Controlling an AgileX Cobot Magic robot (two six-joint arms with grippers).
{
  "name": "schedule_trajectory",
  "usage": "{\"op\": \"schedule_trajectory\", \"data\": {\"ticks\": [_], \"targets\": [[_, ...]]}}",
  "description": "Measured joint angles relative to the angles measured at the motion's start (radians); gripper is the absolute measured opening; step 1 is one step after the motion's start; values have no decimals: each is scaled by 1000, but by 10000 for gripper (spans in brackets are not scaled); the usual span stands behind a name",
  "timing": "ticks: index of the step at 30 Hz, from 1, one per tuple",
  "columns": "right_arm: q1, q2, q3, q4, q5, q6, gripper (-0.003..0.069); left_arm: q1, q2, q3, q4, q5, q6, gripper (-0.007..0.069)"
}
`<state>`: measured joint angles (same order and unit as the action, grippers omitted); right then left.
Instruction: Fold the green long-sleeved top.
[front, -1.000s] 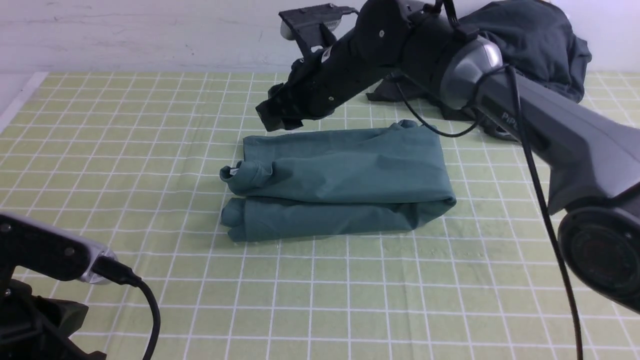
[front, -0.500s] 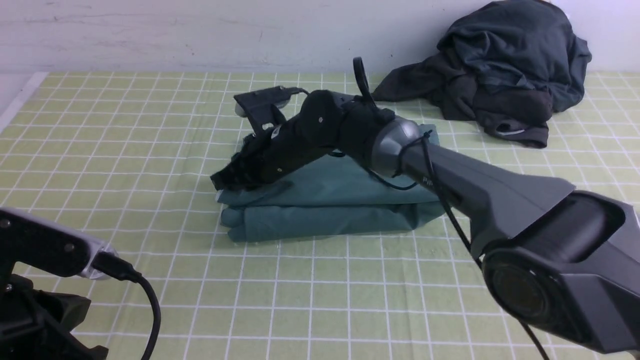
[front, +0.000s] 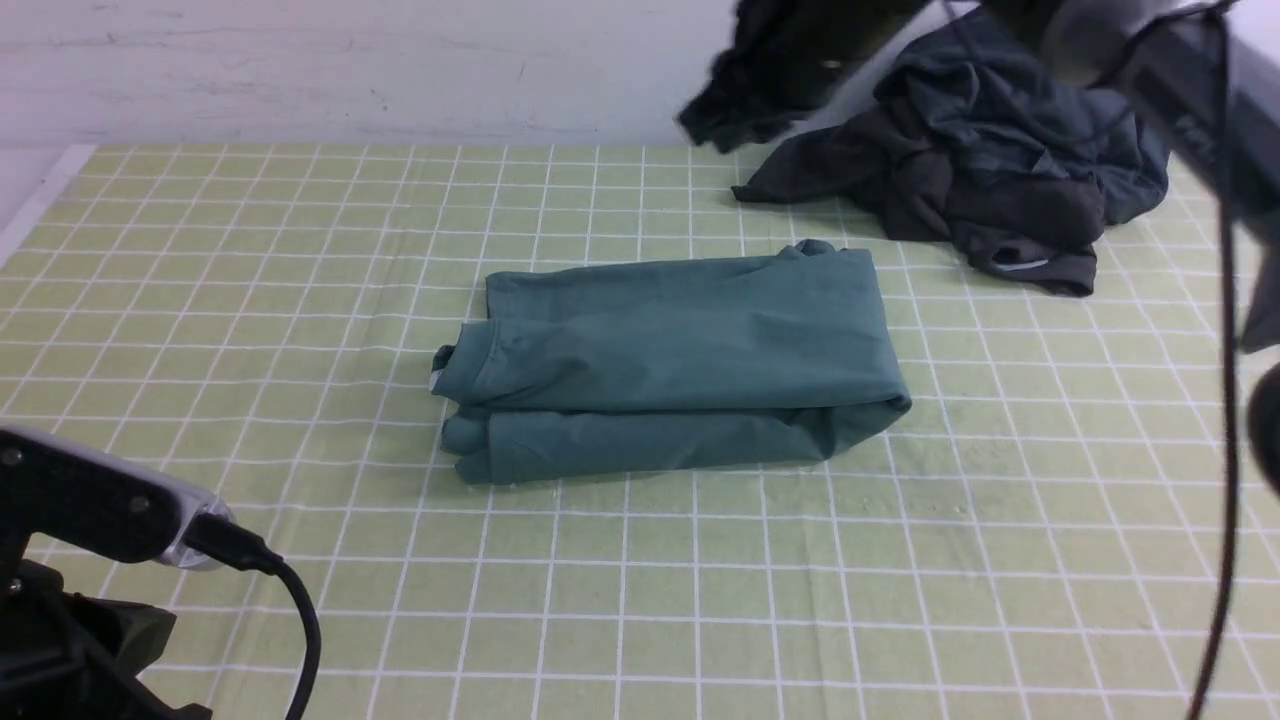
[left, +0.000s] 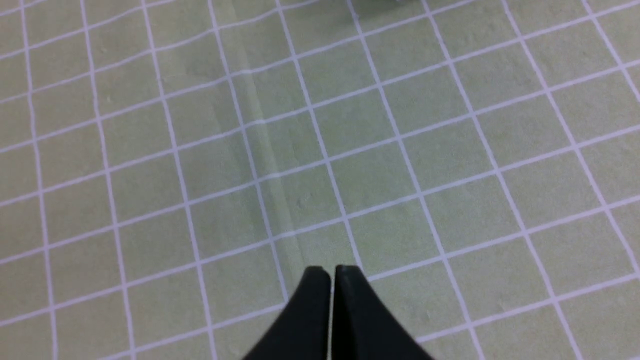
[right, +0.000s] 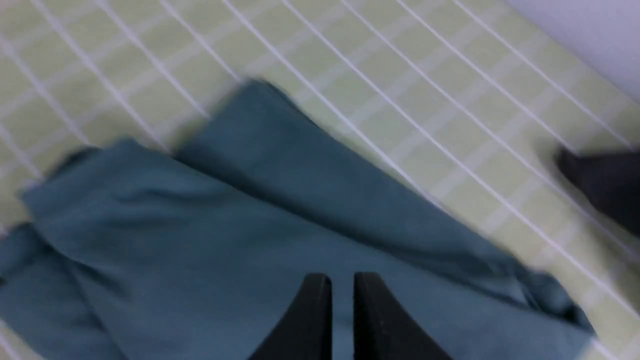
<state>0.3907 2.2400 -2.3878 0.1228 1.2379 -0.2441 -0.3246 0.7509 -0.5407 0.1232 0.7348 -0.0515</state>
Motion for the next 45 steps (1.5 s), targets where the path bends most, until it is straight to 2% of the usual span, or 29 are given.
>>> {"op": "schedule_trajectory", "data": {"ticks": [2,4,10,11,18,24,28,30,34,38,45], "targets": [[-98,-11,138,30,1,41,67,0,0,0,0,0,0,-3],[-143,-5,256,60,1,47,67,0,0,0,0,0,0,-3],[-150,-5,554,69,-22,55,21,0,-8,0,0,0,0,-3],[-146,-26,619,70,-71,56,2,0,-22,0,0,0,0,-3],[-126,-165,701,52,-108,58,-10,0,-133,0,0,0,0,-3],[-101,-387,702,-25,-161,58,-10,0,-260,12,16,-42,1,-3],[-78,-698,702,-109,-213,58,-10,0,-399,78,60,-135,2,-3],[-78,-764,704,-123,-223,60,-10,0,-421,93,71,-150,2,-3],[-78,-1050,782,-184,-299,106,-10,0,-483,152,97,-183,2,-3],[-78,-1335,1006,-227,-450,186,-10,0,-494,176,101,-183,2,-3],[-78,-1780,1603,-262,-774,373,-10,0,-494,190,102,-178,2,-3]]}}
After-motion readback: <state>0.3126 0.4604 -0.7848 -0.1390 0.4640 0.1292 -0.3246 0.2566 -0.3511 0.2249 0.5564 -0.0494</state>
